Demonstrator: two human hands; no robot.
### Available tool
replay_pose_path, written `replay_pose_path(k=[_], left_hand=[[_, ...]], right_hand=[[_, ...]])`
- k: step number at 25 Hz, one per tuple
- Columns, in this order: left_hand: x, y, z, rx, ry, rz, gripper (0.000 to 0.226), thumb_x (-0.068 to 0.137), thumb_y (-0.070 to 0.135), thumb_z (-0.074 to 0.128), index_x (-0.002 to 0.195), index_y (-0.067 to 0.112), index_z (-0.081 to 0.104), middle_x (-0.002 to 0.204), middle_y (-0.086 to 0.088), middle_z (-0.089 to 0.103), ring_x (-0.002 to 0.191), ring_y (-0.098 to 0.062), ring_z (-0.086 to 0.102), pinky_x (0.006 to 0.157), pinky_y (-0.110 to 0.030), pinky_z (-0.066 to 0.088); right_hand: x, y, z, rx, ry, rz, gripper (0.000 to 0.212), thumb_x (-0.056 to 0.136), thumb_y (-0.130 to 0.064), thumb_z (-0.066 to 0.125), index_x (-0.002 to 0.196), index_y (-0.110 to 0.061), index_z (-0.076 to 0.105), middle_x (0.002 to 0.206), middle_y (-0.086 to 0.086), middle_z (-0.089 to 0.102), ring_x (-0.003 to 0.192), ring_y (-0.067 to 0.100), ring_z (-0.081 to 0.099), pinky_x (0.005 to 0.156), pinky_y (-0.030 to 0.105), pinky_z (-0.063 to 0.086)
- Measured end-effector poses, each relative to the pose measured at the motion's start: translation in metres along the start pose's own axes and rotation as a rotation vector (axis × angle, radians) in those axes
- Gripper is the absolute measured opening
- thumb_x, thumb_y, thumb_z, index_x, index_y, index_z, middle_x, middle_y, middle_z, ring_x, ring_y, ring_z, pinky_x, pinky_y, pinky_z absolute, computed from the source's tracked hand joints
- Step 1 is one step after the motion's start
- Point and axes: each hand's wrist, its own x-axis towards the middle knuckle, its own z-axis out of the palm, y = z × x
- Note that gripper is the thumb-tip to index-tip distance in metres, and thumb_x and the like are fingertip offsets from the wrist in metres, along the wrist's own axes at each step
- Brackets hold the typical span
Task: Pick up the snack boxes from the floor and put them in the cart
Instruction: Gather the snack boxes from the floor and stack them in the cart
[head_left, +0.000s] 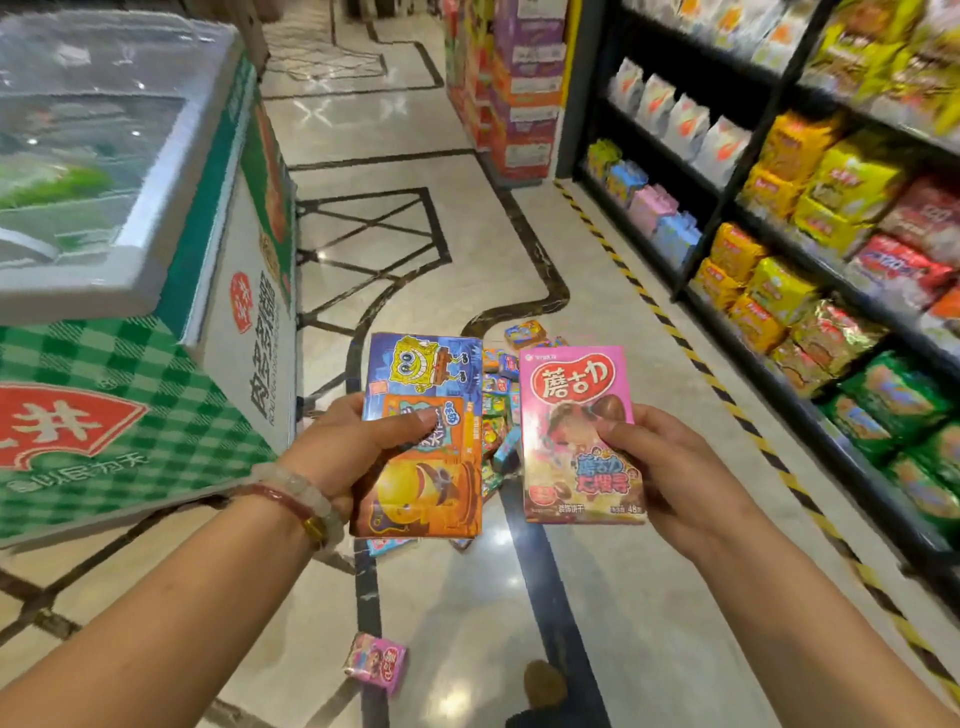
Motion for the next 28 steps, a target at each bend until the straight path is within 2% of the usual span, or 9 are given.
replay_pose_path(k=[3,5,7,10,15,19,23,28], left_hand=[[-0.007,-0.005,0.013,0.102,-0.108,-0.044,0.059,0.052,0.017,0.076,0.109,0.006,0.062,0.09,-0.014,0.074,0.071,-0.029,0.071,0.058,-0.038,0.057],[-0.01,-0.012,0.032,0.142,-0.208,-0.057,0.043,0.062,0.012,0.074,0.104,0.006,0.064,0.088,-0.014,0.074,0.067,-0.026,0.071,0.053,-0.033,0.056],[-0.015,-0.021,0.058,0.189,-0.301,-0.067,0.035,0.069,0.009,0.07,0.103,0.006,0.065,0.091,-0.015,0.073,0.069,-0.026,0.071,0.056,-0.034,0.058],[-0.025,-0.038,0.11,0.28,-0.452,-0.081,0.05,0.059,0.014,0.072,0.108,0.004,0.065,0.101,-0.019,0.071,0.079,-0.031,0.07,0.069,-0.04,0.058],[-0.062,-0.074,0.216,0.376,-0.669,-0.115,0.059,0.052,0.01,0.082,0.107,0.003,0.064,0.093,-0.018,0.073,0.076,-0.031,0.071,0.064,-0.04,0.058],[-0.115,-0.12,0.307,0.474,-0.831,-0.148,0.058,0.055,0.019,0.075,0.11,0.004,0.064,0.095,-0.017,0.073,0.081,-0.033,0.071,0.077,-0.047,0.056],[-0.184,-0.174,0.395,0.532,-1.019,-0.153,0.054,0.057,0.017,0.072,0.108,0.004,0.065,0.095,-0.017,0.073,0.074,-0.029,0.071,0.066,-0.04,0.059],[-0.269,-0.236,0.479,0.643,-1.178,-0.2,0.053,0.056,0.019,0.074,0.107,0.008,0.065,0.094,-0.014,0.073,0.077,-0.03,0.071,0.07,-0.042,0.058]], right_hand=[[-0.041,0.019,-0.016,0.058,0.126,-0.009,0.022,0.09,-0.006,0.058,0.111,-0.005,0.06,0.096,0.014,0.073,0.079,0.026,0.071,0.077,0.041,0.055],[-0.067,0.03,-0.033,0.106,0.208,-0.008,0.022,0.09,-0.007,0.059,0.112,-0.006,0.06,0.096,0.013,0.074,0.081,0.026,0.072,0.077,0.041,0.056],[-0.094,0.041,-0.054,0.155,0.302,-0.006,0.021,0.09,-0.008,0.06,0.112,-0.008,0.06,0.094,0.011,0.074,0.079,0.024,0.072,0.073,0.039,0.057],[-0.139,0.053,-0.095,0.247,0.442,-0.025,0.026,0.09,-0.011,0.062,0.116,-0.01,0.059,0.098,0.01,0.074,0.082,0.025,0.072,0.073,0.039,0.057],[-0.222,0.074,-0.171,0.396,0.65,-0.095,0.028,0.089,-0.01,0.062,0.116,-0.008,0.057,0.092,0.01,0.075,0.078,0.025,0.073,0.062,0.034,0.058],[-0.3,0.098,-0.234,0.468,0.79,-0.137,0.029,0.09,-0.01,0.06,0.118,-0.007,0.056,0.096,0.011,0.074,0.081,0.026,0.073,0.067,0.036,0.059],[-0.385,0.127,-0.297,0.54,0.961,-0.189,0.031,0.089,-0.008,0.06,0.119,-0.007,0.055,0.1,0.014,0.072,0.08,0.027,0.072,0.066,0.036,0.06],[-0.483,0.163,-0.349,0.629,1.157,-0.241,0.03,0.089,-0.01,0.062,0.118,-0.008,0.056,0.097,0.012,0.073,0.081,0.026,0.072,0.065,0.037,0.06]])
